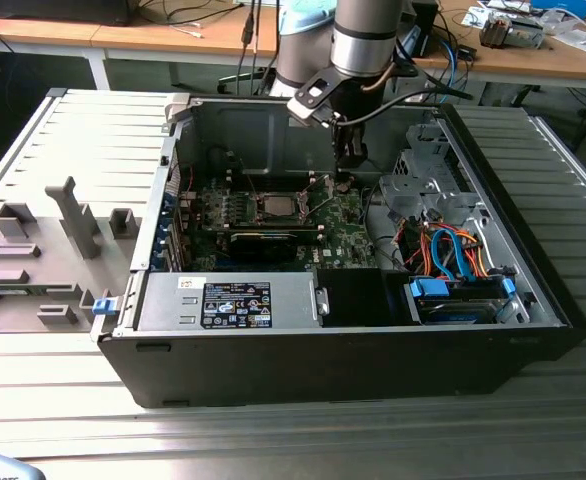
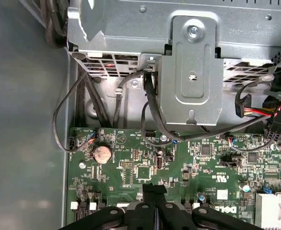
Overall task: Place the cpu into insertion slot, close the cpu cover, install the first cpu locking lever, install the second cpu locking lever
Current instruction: 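Close the cpu cover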
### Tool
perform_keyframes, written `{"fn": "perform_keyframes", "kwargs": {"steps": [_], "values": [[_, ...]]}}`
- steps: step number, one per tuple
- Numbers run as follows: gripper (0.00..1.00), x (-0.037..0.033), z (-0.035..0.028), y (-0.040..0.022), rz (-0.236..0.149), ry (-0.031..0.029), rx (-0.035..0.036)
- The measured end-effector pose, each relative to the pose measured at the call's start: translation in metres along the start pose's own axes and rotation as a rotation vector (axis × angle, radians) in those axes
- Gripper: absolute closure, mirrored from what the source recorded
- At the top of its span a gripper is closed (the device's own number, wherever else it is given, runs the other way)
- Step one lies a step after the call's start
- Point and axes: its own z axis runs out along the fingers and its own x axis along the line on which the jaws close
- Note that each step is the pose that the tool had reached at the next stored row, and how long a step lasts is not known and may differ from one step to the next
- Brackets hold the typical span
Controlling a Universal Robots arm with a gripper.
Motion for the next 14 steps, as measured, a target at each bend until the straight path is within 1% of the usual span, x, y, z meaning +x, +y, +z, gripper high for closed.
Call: {"fn": "perform_keyframes", "kwargs": {"steps": [9, 14], "values": [[0.89, -0.0002, 0.0033, 0.0074, 0.000, 0.0001, 0.0001], [0.89, -0.0002, 0.0048, 0.0099, 0.000, 0.0001, 0.0001]]}}
